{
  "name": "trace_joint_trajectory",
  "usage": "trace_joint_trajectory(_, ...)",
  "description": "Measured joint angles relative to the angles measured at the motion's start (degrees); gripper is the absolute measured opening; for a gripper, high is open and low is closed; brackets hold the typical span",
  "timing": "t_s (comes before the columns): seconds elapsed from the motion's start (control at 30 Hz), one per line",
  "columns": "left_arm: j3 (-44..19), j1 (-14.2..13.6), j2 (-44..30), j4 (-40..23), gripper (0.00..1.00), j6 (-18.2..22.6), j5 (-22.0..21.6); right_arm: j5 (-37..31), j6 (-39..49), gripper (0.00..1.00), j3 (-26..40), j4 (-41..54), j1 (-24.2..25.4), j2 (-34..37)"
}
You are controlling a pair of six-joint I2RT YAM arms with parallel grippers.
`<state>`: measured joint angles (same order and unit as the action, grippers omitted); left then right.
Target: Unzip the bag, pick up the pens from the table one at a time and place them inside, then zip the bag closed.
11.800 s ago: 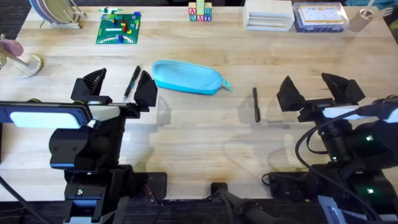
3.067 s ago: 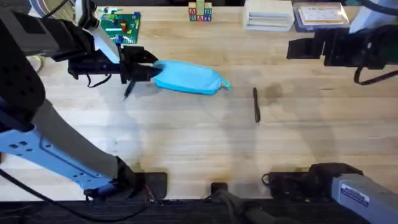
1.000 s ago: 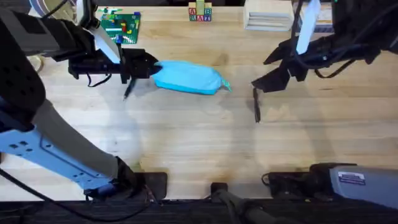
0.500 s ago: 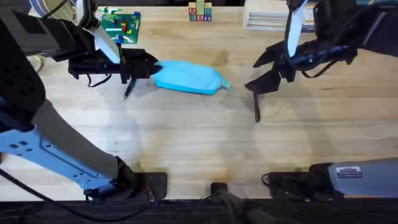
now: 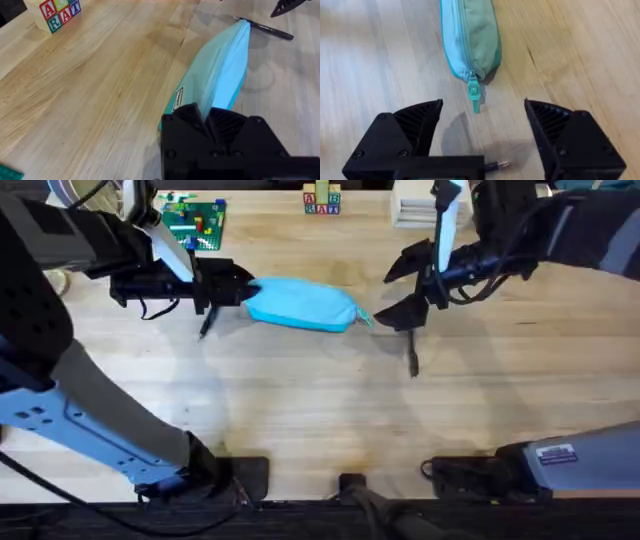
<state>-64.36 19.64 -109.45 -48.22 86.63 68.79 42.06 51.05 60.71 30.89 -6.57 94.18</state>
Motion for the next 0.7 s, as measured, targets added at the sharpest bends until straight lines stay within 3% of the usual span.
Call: trace_joint_trajectory(0.7, 0.0, 0.0, 0.0, 0.0, 0.042, 0.0, 0.0, 1.0, 0.3, 0.997, 0.0, -2.4, -0.9, 5.8)
